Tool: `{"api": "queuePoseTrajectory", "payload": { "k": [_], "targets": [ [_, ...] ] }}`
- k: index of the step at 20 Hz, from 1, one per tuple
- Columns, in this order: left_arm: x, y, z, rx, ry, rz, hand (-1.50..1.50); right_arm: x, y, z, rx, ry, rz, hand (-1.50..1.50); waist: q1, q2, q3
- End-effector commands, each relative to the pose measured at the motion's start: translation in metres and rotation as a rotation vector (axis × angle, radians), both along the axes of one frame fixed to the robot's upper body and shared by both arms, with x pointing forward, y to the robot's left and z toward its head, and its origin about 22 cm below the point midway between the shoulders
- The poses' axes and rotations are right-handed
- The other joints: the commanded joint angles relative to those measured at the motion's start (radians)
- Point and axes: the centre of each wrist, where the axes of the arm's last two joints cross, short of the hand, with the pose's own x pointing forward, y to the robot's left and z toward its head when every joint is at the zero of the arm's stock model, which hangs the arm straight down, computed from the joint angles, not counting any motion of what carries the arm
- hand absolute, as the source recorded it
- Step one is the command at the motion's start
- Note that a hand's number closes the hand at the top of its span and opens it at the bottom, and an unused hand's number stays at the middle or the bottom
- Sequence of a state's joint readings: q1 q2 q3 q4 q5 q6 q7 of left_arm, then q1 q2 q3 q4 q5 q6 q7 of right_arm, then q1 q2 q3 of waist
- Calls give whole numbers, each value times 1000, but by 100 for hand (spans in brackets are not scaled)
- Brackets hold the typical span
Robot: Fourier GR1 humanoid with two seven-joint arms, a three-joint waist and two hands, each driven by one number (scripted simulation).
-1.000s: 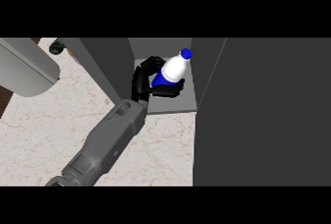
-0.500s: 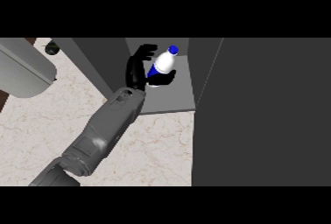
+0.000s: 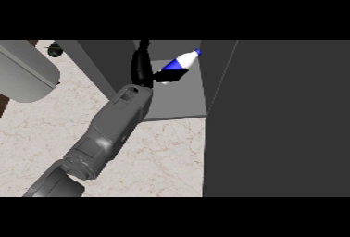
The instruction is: Pick up the bottled water, place it into the cabinet and close the cabinet
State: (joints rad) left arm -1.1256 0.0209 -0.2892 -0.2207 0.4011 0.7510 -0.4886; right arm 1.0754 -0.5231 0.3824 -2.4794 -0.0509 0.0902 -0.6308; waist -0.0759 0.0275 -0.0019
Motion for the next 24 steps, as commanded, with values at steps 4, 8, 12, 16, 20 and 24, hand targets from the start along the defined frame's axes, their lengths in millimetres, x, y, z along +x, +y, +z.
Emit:
{"api": "queuePoseTrajectory", "payload": {
  "k": [4, 8, 12, 16, 20, 24],
  "targets": [
    [1, -18, 27, -303, -186, -213, 150, 0, 3, 19, 56, 2, 35, -150, 6, -7, -2],
    [0, -13, 19, -369, -185, -286, 150, 2, 2, 10, 59, -5, 22, -150, 21, -13, 1],
    [-10, -20, 13, -377, -181, -314, 150, 8, 9, 26, 53, -13, 41, -150, 12, -16, 1],
    [-21, -23, 4, -440, -148, -380, 150, 6, 11, 29, 44, -22, 32, -150, 38, -26, 1],
    [-41, -31, -3, -570, -86, -551, 150, 2, 14, 32, 46, 4, 34, -150, 42, -33, 0],
    [-83, -35, -36, -637, -28, -636, -150, -4, 14, 28, 43, 9, 4, -150, 55, -44, 1]
  ]
}}
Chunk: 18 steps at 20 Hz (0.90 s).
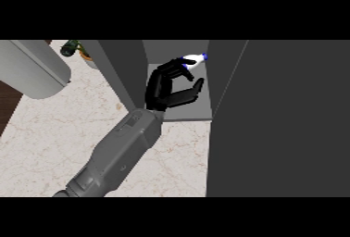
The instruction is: Pick up the bottled water, place it into the cabinet and close the cabinet
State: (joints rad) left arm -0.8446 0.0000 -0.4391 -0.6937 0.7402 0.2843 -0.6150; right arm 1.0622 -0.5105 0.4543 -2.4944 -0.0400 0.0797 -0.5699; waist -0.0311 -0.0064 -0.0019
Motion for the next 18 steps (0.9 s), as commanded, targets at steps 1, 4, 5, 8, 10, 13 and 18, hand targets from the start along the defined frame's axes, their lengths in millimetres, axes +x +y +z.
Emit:
{"api": "queuePoseTrajectory", "payload": {
  "k": [1, 4, 5, 8, 10, 13, 18],
  "targets": [
    [-36, -7, -16, -75, 47, -126, -150, -1, 7, 36, 15, -46, -27, -150, 36, -8, 0],
    [-74, -17, -26, -127, 76, -208, -150, -1, 7, 26, -5, -42, -37, -150, 37, -9, 0],
    [-88, -15, -37, -113, 104, -213, -150, -6, 8, 32, -7, -31, -51, -150, 40, -14, 0],
    [-111, -2, -35, -119, 106, -145, -150, -8, 10, 29, -26, -25, -71, -150, 50, -13, 0],
    [-127, 23, -40, -122, 101, -122, -150, -6, 12, 31, -19, -50, -73, -150, 56, -12, 0],
    [-158, 63, -58, -94, 122, -60, -150, -8, 12, 36, -20, -52, -49, -150, 60, -10, -1],
    [-194, 103, -51, -145, 88, -26, -150, -10, 11, 30, -93, 5, 146, 150, 67, -7, -2]
  ]
}}
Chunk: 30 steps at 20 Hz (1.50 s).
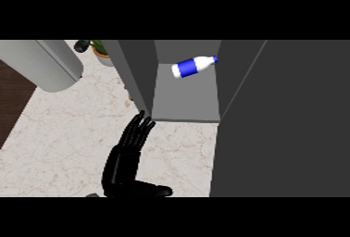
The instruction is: Pick up the bottled water, place it into the cabinet and close the cabinet
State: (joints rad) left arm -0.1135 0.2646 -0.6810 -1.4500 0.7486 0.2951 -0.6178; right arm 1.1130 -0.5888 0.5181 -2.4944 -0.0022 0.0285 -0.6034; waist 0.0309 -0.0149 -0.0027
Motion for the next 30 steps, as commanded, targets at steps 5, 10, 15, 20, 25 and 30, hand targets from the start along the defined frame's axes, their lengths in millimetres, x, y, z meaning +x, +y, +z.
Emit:
{"api": "queuePoseTrajectory", "payload": {
  "k": [5, 10, 15, 20, 25, 30],
  "targets": [
    [-43, 62, 3, 15, -48, -20, -150, 16, -1, 39, -243, -128, 362, 150, 22, 1, -5],
    [-76, 102, 2, 32, -55, -10, -150, 20, 3, 45, -261, -158, 427, 150, 31, -3, -7],
    [-88, 141, 13, 47, -78, -7, -150, 23, 14, 53, -179, -162, 410, 150, 51, 9, -9],
    [-93, 165, 17, 43, -103, -24, -150, 29, 23, 49, -159, -74, 449, 150, 72, 27, -10],
    [-96, 192, 23, 47, -93, -50, -150, 41, 28, 43, -200, -107, 532, 150, 98, 33, -12],
    [-97, 194, 30, 53, -101, -83, -150, 60, 35, 41, -289, -139, 620, 150, 131, 38, -12]
  ]
}}
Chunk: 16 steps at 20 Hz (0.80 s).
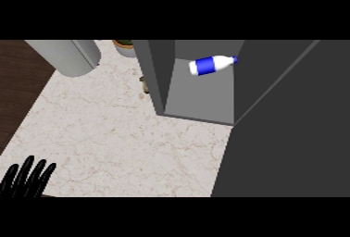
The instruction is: Pick up the bottled water, place it into the cabinet and close the cabinet
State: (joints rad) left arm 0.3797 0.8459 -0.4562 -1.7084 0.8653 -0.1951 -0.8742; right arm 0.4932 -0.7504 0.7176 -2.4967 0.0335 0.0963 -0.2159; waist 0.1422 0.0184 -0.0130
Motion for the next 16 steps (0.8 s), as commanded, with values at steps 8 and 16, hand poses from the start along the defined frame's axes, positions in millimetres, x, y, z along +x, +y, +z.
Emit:
{"api": "queuePoseTrajectory", "payload": {
  "k": [8, 16],
  "targets": [
    [9, 28, 15, 19, -27, -12, -150, 18, 26, 12, -62, 1, 121, 150, 35, 15, -6],
    [13, 35, 24, 23, -40, -41, -150, 34, 33, 8, -19, 58, 45, 150, 51, 27, -6]
  ]
}}
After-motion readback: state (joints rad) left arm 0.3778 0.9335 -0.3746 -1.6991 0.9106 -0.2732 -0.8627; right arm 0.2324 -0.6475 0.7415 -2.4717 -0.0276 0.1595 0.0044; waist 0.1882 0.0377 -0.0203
